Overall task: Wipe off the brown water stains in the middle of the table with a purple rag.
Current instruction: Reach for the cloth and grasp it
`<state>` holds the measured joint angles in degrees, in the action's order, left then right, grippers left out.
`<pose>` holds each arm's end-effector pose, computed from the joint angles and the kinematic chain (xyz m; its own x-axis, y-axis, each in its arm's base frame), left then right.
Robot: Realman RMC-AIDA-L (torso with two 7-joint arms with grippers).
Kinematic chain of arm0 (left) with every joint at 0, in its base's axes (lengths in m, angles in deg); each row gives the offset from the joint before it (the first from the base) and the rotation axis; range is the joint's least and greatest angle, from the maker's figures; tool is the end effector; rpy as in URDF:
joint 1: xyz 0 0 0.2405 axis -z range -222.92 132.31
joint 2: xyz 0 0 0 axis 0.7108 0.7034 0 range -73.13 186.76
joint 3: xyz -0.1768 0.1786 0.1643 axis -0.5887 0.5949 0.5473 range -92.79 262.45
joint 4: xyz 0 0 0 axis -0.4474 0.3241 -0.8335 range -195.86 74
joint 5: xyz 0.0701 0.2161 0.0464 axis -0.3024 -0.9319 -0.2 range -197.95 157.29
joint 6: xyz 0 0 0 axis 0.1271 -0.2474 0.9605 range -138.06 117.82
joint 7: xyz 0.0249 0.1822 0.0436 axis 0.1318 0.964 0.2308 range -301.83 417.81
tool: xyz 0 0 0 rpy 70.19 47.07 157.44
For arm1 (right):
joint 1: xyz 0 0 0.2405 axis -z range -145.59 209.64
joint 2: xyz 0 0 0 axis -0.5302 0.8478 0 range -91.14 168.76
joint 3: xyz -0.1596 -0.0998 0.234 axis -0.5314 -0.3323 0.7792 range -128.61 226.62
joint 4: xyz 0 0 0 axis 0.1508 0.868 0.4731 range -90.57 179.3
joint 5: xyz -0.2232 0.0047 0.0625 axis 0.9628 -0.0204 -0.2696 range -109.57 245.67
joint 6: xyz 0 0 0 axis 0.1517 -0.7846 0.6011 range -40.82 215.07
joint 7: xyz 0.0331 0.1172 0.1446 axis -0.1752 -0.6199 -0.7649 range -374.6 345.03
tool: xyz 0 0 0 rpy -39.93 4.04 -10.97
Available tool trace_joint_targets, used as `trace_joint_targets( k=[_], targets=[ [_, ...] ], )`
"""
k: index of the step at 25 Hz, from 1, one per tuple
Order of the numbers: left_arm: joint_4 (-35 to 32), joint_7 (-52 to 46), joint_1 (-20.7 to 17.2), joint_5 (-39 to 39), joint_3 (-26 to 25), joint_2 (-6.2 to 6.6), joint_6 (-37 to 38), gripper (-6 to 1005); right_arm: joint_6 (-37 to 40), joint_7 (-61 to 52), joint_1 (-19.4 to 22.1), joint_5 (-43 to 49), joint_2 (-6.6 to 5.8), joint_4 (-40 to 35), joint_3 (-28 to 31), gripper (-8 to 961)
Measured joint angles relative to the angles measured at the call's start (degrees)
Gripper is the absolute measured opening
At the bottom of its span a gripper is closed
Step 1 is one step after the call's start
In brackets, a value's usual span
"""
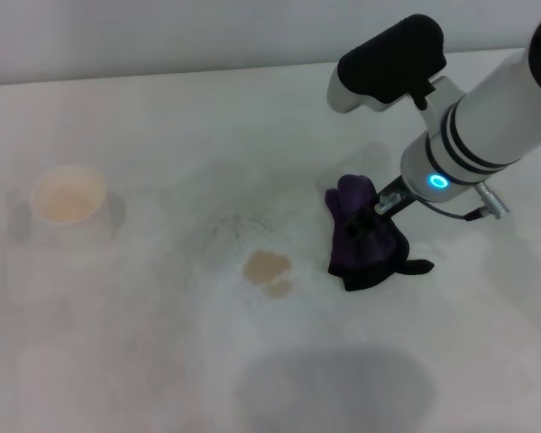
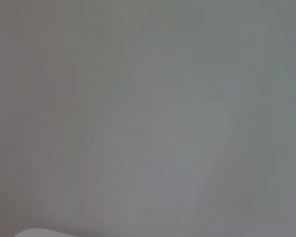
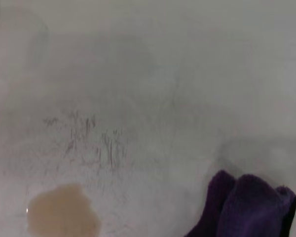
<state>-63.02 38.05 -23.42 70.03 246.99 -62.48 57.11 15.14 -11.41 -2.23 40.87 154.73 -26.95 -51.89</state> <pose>-0.4467 0.3614 -0.0174 0.5642 0.0208 0.8254 0.8183 0.1190 -0.5623 0.2457 0.4144 -0.1082 0.5827 -0.8066 0.0991 -0.6002 -0.5093 -0.6167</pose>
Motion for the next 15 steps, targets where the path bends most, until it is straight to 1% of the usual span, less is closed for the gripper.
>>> trace_joint_targets(
  k=[4,13,15],
  targets=[
    [-0.03,-0.23,-0.03,0.00,-0.01,0.02,0.00,894,1.41,0.13,-0.15,-0.33,0.01,1.66,-0.11,555],
    [-0.03,-0.36,-0.12,0.00,0.00,0.04,-0.37,895,3.63,0.24,-0.34,-0.62,-0.01,4.12,-0.51,538],
    [-0.03,-0.47,-0.11,0.00,-0.01,0.04,-0.39,895,4.06,0.51,-0.43,-0.97,-0.07,4.95,-0.50,497]
  ],
)
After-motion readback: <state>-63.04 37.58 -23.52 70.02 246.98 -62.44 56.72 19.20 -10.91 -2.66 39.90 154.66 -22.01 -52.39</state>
